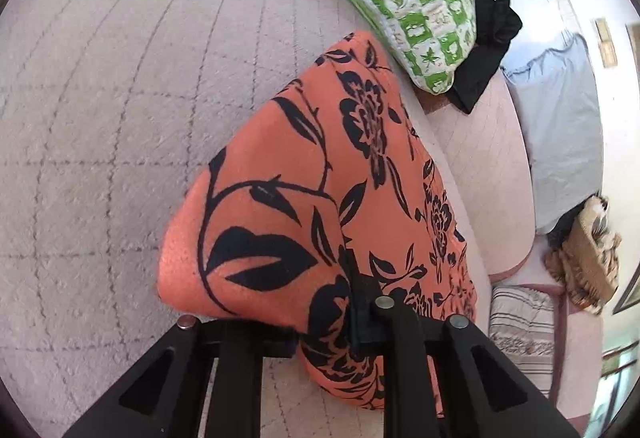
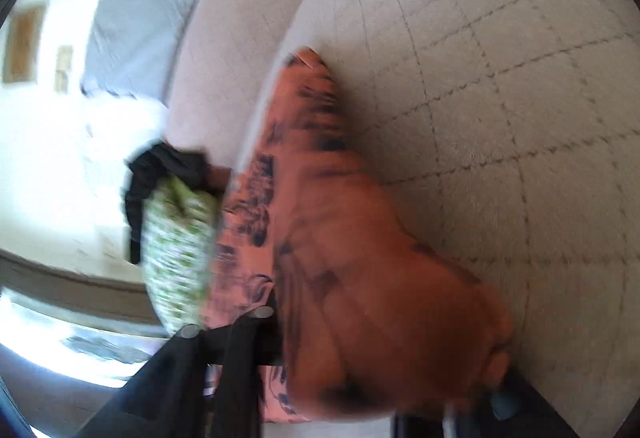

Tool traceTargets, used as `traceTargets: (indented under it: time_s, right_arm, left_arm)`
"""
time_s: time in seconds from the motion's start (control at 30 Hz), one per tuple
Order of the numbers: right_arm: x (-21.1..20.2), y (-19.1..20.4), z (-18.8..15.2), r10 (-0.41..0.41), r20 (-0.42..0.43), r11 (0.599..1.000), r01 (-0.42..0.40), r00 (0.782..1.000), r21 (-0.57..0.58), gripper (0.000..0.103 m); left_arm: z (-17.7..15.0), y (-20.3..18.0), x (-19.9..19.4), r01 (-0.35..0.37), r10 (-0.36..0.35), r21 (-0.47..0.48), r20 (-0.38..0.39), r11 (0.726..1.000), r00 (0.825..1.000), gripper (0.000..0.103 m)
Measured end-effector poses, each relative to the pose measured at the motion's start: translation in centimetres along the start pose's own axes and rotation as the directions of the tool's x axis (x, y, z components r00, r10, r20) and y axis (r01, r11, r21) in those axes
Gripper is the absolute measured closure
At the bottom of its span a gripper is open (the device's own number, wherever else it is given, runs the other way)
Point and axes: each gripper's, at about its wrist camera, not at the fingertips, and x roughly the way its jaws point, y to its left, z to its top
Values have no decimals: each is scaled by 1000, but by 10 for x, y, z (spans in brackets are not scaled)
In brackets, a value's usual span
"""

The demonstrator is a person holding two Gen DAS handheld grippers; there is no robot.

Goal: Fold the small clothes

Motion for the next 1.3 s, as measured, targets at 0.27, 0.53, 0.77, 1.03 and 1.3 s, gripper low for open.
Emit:
traceTargets:
  time_s: [0.27,0.53,0.77,1.03,1.3]
  right_arm:
    - [-42,53,-18,-48,120,969,75,992,-235,87]
    - [-94,28,-48,-160,-23,962,151,987,-229,82]
    - [-144,4,-39,-304,21,947,304,953,-101,41]
    - [-163,99,-69,-231,182,770,294,956,-566,65]
    - [-27,104,-157,-336,-177,647,91,925,-757,75]
  left_arm:
    - [-31,-7,-52,79,-85,95,56,992,995,88]
    - [-84,46,-83,-66,67,37,-13,997,998,77]
    - [-69,35,-133,-184,159,85,234,979,959,68]
    - [-109,-53,-107,-347,147,495,399,796,905,17]
    - [-107,-44,-28,-474,396,598,268,646,878,2]
